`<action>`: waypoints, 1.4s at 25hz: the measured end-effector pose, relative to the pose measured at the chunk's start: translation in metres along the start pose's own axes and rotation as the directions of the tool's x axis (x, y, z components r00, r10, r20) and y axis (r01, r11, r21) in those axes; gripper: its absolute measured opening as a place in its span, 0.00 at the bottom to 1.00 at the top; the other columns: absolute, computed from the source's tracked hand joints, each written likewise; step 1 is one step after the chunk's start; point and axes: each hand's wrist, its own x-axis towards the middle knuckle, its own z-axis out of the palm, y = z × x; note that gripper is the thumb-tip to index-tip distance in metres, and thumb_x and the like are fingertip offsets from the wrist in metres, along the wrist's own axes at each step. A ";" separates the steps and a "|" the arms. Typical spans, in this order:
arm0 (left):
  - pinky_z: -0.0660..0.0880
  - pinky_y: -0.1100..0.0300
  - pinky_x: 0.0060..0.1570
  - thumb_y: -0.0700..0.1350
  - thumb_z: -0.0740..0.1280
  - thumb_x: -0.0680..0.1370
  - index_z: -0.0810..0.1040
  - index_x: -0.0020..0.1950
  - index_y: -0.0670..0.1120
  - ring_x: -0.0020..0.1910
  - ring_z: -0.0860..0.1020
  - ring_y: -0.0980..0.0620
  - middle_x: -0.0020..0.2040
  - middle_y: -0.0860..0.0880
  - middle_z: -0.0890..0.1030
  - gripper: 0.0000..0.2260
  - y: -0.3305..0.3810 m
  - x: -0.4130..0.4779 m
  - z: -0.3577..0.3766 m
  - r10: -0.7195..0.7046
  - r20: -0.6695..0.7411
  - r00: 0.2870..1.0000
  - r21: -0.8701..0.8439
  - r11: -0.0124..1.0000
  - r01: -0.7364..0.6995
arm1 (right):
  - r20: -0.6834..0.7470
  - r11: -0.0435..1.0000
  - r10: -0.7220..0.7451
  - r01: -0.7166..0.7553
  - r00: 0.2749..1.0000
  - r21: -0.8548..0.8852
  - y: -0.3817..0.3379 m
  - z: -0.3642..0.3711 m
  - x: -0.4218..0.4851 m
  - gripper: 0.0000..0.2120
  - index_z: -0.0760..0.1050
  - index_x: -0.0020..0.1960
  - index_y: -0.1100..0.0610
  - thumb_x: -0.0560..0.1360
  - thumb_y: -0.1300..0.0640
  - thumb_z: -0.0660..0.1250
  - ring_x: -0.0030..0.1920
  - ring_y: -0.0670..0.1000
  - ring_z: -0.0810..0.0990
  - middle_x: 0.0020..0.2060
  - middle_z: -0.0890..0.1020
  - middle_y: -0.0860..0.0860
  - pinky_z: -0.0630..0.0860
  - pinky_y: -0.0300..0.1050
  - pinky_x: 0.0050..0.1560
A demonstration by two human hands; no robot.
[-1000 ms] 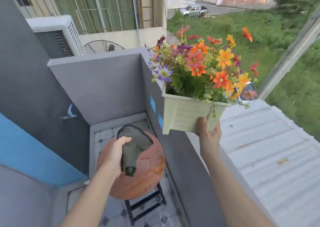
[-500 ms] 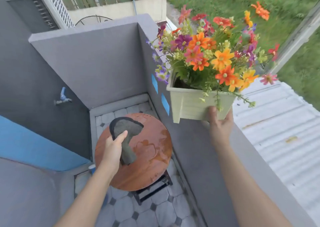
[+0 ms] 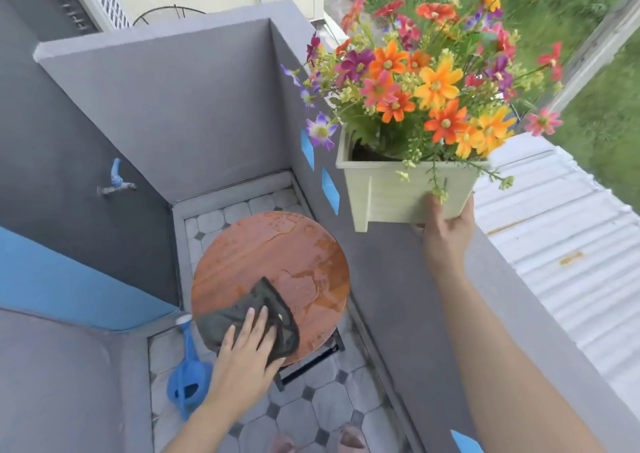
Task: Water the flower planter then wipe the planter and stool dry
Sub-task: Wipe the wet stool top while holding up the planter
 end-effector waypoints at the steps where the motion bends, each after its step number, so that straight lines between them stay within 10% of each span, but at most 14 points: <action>1: 0.72 0.45 0.58 0.62 0.41 0.79 0.82 0.57 0.46 0.68 0.65 0.44 0.66 0.45 0.75 0.34 0.004 0.001 -0.002 0.003 -0.012 1.000 0.025 1.000 -0.002 | -0.014 1.000 0.002 -0.002 1.000 -0.007 0.000 0.001 0.000 0.21 0.69 0.66 0.60 0.74 0.56 0.64 0.40 0.36 0.77 0.45 0.79 0.43 0.78 0.41 0.35; 4: 0.52 0.49 0.71 0.66 0.38 0.77 0.68 0.71 0.50 0.76 0.50 0.45 0.76 0.49 0.56 0.34 0.007 0.005 -0.007 0.026 -0.131 0.991 0.049 0.999 -0.019 | -0.039 1.000 -0.009 0.009 0.999 -0.017 0.001 0.002 0.001 0.20 0.70 0.63 0.61 0.73 0.55 0.64 0.38 0.36 0.77 0.42 0.78 0.44 0.77 0.40 0.31; 8: 0.58 0.47 0.65 0.57 0.41 0.81 0.79 0.61 0.52 0.74 0.58 0.49 0.69 0.51 0.73 0.29 -0.016 0.013 -0.020 0.171 -0.113 0.979 0.189 0.971 -0.148 | -0.057 1.000 -0.004 0.003 0.998 -0.017 -0.002 0.004 0.001 0.21 0.73 0.57 0.56 0.70 0.46 0.66 0.42 0.48 0.77 0.41 0.78 0.44 0.78 0.51 0.37; 13: 0.44 0.51 0.68 0.59 0.48 0.80 0.74 0.66 0.56 0.76 0.41 0.50 0.71 0.54 0.70 0.22 -0.029 0.017 -0.008 0.305 -0.062 0.950 0.297 0.915 -0.275 | -0.024 1.000 0.019 -0.019 1.000 0.012 -0.008 0.005 0.001 0.17 0.72 0.51 0.52 0.68 0.42 0.66 0.38 0.47 0.75 0.39 0.76 0.47 0.77 0.41 0.26; 24: 0.58 0.44 0.69 0.58 0.46 0.81 0.59 0.73 0.60 0.75 0.53 0.51 0.75 0.59 0.61 0.20 0.057 0.083 -0.025 0.564 -0.053 0.824 0.218 0.812 -0.542 | -0.060 0.999 -0.019 0.017 0.998 -0.045 -0.007 0.008 0.002 0.05 0.76 0.43 0.33 0.69 0.44 0.66 0.44 0.51 0.78 0.40 0.79 0.45 0.79 0.68 0.38; 27: 0.42 0.48 0.72 0.60 0.47 0.80 0.57 0.75 0.58 0.73 0.39 0.57 0.77 0.58 0.53 0.23 0.063 0.110 -0.033 0.478 -0.092 0.873 0.082 0.878 -0.472 | -0.067 1.000 0.000 -0.001 0.998 -0.017 -0.010 0.011 -0.002 0.05 0.76 0.43 0.36 0.67 0.43 0.65 0.43 0.48 0.77 0.41 0.78 0.45 0.80 0.55 0.34; 35: 0.42 0.49 0.72 0.61 0.46 0.78 0.58 0.75 0.57 0.76 0.46 0.55 0.77 0.58 0.55 0.25 0.054 0.153 -0.052 0.234 -0.196 0.952 0.017 0.972 -0.235 | -0.090 0.999 0.009 -0.012 0.996 -0.034 -0.011 0.012 -0.003 0.05 0.76 0.40 0.35 0.66 0.43 0.63 0.39 0.45 0.76 0.34 0.78 0.41 0.80 0.57 0.37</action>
